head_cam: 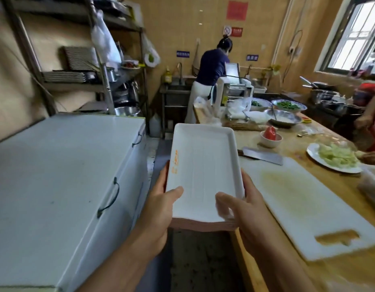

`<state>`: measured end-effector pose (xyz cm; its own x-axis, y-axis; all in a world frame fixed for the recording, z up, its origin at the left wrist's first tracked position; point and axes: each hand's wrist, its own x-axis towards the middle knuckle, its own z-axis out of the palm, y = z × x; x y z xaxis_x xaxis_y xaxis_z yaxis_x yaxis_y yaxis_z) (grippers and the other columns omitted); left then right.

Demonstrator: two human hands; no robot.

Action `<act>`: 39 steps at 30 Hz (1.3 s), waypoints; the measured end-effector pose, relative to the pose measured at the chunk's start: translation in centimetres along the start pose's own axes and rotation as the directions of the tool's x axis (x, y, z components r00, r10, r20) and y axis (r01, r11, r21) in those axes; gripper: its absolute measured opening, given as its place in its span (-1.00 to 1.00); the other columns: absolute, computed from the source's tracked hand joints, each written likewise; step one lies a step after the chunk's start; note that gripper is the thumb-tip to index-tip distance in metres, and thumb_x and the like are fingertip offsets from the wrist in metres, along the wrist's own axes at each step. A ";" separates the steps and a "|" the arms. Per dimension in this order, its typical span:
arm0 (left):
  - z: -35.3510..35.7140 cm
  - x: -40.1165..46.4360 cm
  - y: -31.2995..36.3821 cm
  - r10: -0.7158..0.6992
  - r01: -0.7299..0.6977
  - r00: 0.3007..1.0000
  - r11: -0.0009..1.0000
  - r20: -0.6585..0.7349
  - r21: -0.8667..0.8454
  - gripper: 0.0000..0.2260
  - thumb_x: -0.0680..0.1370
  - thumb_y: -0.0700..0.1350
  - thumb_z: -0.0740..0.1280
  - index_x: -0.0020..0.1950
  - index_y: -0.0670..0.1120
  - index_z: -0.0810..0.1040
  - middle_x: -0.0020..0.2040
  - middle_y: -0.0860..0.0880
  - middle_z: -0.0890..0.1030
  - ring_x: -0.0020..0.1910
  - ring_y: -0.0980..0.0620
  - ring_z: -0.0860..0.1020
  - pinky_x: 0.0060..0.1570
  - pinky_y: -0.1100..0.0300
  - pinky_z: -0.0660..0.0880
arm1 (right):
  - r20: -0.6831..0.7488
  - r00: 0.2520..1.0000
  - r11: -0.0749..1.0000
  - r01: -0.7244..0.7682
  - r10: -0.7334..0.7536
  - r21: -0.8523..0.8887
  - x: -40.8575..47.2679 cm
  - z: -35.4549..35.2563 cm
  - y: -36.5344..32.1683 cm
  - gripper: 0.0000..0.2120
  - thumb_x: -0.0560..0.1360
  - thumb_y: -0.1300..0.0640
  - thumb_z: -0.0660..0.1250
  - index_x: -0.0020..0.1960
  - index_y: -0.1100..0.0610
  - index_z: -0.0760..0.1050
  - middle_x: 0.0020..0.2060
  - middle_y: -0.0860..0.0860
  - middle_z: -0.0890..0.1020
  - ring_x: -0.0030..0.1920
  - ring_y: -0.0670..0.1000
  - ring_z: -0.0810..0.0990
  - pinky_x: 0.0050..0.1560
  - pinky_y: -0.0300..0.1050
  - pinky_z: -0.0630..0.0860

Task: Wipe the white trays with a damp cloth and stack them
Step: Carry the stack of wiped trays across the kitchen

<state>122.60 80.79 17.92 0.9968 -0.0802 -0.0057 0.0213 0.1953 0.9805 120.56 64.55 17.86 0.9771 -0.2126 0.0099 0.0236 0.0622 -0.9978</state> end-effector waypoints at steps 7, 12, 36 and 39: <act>-0.7 11.8 2.1 0.043 -0.041 0.991 0.999 -0.126 0.022 -0.58 0.59 -0.25 0.21 0.21 0.28 0.44 -0.05 0.23 0.66 -0.08 0.20 0.64 -0.25 0.33 0.56 | 0.094 0.995 0.999 0.046 -0.045 -0.007 13.4 3.1 -1.3 -0.37 0.41 0.31 0.38 0.29 -0.24 0.31 0.04 -0.14 0.54 0.01 -0.04 0.56 -0.37 -0.28 0.56; -1.8 18.5 2.3 0.045 -0.042 0.987 0.999 -0.155 0.025 -0.61 0.60 -0.21 0.20 0.24 0.28 0.40 0.02 0.20 0.64 -0.03 0.15 0.62 -0.23 0.34 0.58 | 0.140 0.989 0.998 0.052 -0.045 -0.046 20.6 5.3 -0.9 -0.39 0.41 0.30 0.39 0.28 -0.24 0.32 0.06 -0.10 0.54 0.02 -0.02 0.56 -0.38 -0.32 0.56; -11.7 61.9 5.5 0.050 -0.055 0.986 0.998 -0.156 -0.023 -0.56 0.58 -0.28 0.18 0.37 0.14 0.41 0.10 0.00 0.65 0.06 -0.07 0.62 -0.01 0.02 0.57 | 0.167 0.985 0.998 0.054 -0.052 -0.009 62.4 21.5 -0.7 -0.34 0.36 0.37 0.40 0.28 -0.20 0.34 0.07 -0.05 0.55 0.12 0.08 0.55 -0.06 0.13 0.63; -11.8 67.3 5.2 0.068 -0.069 0.975 0.998 -0.214 0.002 -0.58 0.57 -0.27 0.20 0.28 0.19 0.46 0.01 0.06 0.68 -0.05 0.01 0.66 -0.19 0.14 0.59 | 0.234 0.970 0.997 0.070 -0.066 -0.009 68.5 22.5 -0.2 -0.40 0.39 0.35 0.40 0.12 -0.30 0.34 0.04 -0.12 0.53 0.13 0.03 0.54 -0.03 0.09 0.63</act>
<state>190.71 87.94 20.29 0.9894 0.1439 0.0192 -0.0479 0.1986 0.9789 192.19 71.90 20.18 0.9957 0.0174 0.0910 0.0903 0.0383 -0.9952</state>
